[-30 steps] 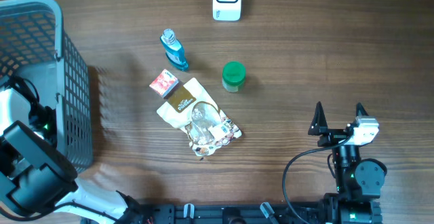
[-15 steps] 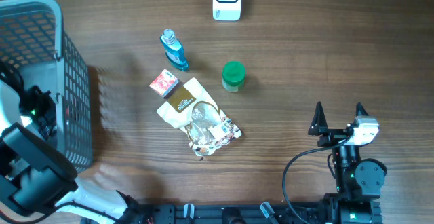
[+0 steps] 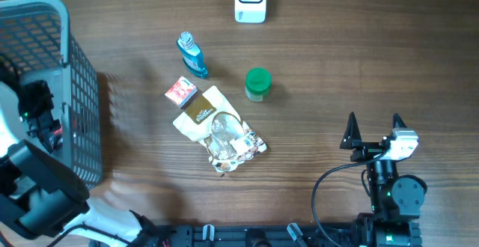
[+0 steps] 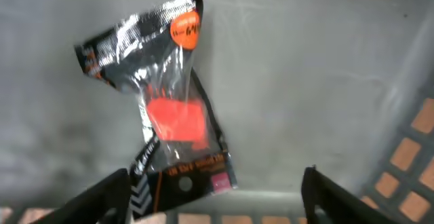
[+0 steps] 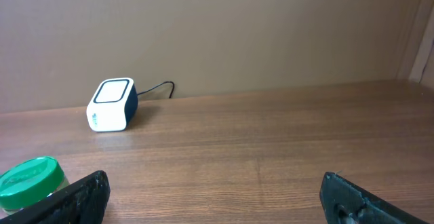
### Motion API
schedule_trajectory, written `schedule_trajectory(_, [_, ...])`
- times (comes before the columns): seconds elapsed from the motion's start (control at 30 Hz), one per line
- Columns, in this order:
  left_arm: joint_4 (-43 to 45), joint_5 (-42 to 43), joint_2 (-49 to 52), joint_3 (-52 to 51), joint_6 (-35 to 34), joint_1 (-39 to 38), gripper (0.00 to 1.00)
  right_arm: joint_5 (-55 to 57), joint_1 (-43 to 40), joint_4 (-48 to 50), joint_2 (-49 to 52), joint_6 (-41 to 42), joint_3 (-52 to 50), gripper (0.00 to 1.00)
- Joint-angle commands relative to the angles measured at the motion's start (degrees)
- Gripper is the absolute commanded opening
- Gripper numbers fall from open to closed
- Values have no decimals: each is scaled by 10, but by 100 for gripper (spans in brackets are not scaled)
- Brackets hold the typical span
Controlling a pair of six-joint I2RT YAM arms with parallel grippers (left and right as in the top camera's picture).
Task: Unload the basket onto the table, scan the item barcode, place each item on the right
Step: 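Lower the left gripper into the basket and grasp the black-orange package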
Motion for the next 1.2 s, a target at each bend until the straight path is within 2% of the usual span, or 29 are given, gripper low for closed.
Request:
schedule_trajectory(0.0, [6,-97,-1,7,46,-17,79,-5,1,1,1,-3,-1,100])
schedule_trajectory(0.13, [68,-105,0,-19,105,-29,80,-5,1,2,0,-3,-1,100])
schedule_trajectory(0.3, [121,-101,0,-68,107,-29,86,-5,1,1,0,-3,-1,100])
schedule_trajectory(0.43, [107,-70,0,-70,105,-29,86,-5,1,1,0,-3,-1,100])
schedule_trajectory(0.83, [105,-69,36,-78,105,-29,86,-5,1,1,0,-3,-1,100])
schedule_trajectory(0.9, [104,-69,52,-78,105,-29,76,-5,1,1,0,-3,-1,100])
schedule_trajectory(0.93, [104,-69,57,-78,105,-29,60,-5,1,1,1,-3,-1,100])
schedule_trajectory(1.07, [105,-69,57,-78,105,-29,52,-5,1,1,0,-3,-1,100])
schedule_trajectory(1.1, [105,-69,57,-78,105,-29,47,-5,1,1,0,-3,-1,100])
schedule_trajectory(1.17, [107,-69,58,-78,105,-29,33,-5,1,1,0,-3,-1,100])
